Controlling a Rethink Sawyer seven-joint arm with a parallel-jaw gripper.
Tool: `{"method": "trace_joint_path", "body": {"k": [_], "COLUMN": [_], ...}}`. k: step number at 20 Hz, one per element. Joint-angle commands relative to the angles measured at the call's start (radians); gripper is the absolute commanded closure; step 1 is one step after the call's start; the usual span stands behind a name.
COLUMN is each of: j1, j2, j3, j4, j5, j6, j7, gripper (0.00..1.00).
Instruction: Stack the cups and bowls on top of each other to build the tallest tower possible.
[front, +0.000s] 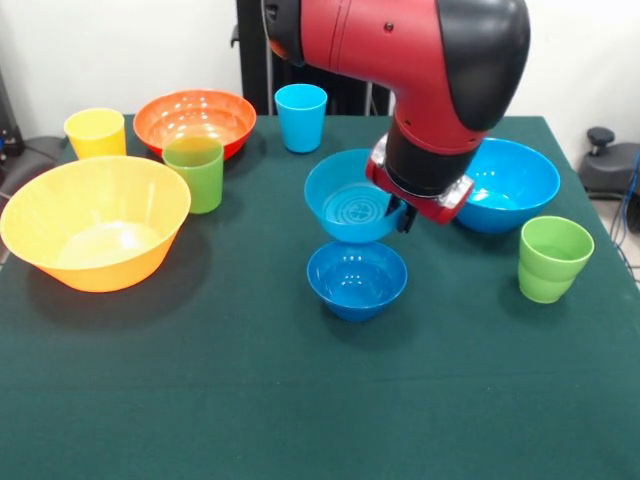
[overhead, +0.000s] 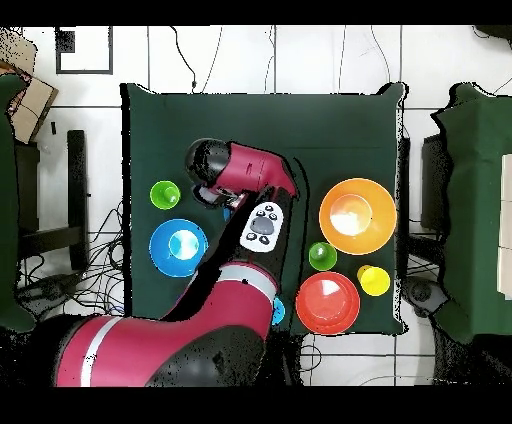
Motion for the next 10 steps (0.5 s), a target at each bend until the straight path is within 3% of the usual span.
{"method": "trace_joint_path", "body": {"k": [1,10], "j1": [0.013,-0.005], "j2": [0.044,0.057], "j3": [0.063,0.068], "j4": [-0.072,-0.070], "j5": [0.020,0.015], "j6": [0.012,-0.027], "j7": [0.212,0.174], "gripper": [1.00,1.00]}}
